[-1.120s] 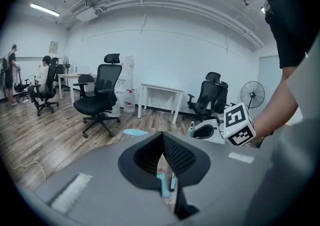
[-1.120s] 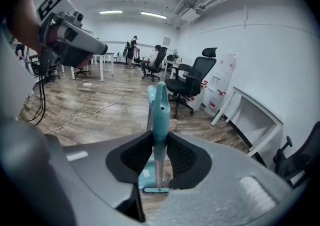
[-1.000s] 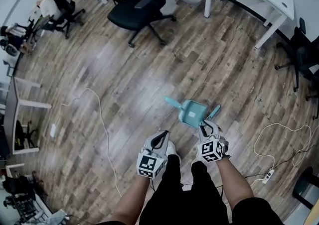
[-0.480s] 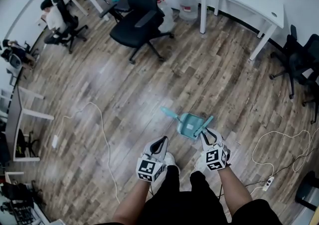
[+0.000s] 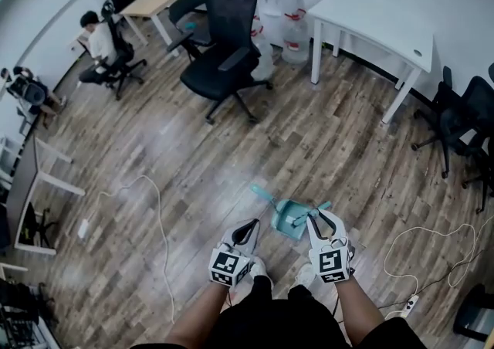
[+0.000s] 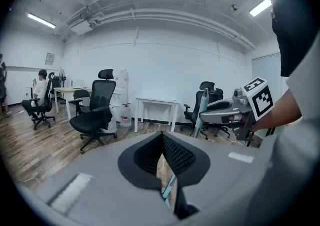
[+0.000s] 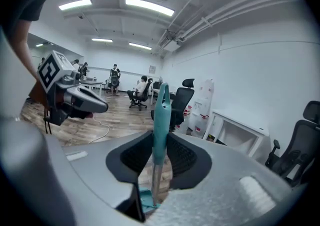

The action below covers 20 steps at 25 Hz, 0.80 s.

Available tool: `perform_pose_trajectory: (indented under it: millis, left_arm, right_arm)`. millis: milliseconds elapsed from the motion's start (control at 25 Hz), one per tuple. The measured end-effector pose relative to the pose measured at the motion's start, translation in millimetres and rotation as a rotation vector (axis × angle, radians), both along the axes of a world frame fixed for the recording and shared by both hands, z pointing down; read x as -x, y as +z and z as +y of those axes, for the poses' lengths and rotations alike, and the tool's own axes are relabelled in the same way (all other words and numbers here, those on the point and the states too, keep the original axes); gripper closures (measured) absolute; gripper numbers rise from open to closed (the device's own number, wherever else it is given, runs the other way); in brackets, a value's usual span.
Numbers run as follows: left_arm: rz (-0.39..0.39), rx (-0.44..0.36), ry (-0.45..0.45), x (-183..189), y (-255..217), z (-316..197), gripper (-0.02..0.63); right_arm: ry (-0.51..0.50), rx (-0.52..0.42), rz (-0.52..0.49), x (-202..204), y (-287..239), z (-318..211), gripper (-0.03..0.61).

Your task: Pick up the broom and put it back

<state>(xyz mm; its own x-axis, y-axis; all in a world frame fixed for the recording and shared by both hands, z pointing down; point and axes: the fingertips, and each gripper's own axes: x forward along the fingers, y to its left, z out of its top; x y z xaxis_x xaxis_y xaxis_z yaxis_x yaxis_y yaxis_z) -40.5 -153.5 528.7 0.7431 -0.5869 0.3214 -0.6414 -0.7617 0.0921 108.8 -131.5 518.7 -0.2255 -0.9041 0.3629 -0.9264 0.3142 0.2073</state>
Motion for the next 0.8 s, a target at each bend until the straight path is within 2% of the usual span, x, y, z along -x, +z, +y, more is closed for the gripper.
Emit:
perform_pose_trajectory:
  millis: [320, 560, 800]
  left_arm:
    - [0.072, -0.045, 0.019, -18.3, -33.2, 1.2, 0.598]
    - [0.118, -0.06, 0.025, -28.2, -53.4, 6.7, 0.598]
    - [0.162, -0.144, 0.053, -32.7, -92.4, 5.8, 0.598]
  right_arm:
    - [0.016, -0.165, -0.04, -2.7, -88.9, -7.5, 0.485]
    - [0.013, -0.259, -0.047, -5.8, -136.1, -9.2, 0.485]
    - [0.008, -0.366, -0.062, -8.5, -188.5, -9.4, 0.483]
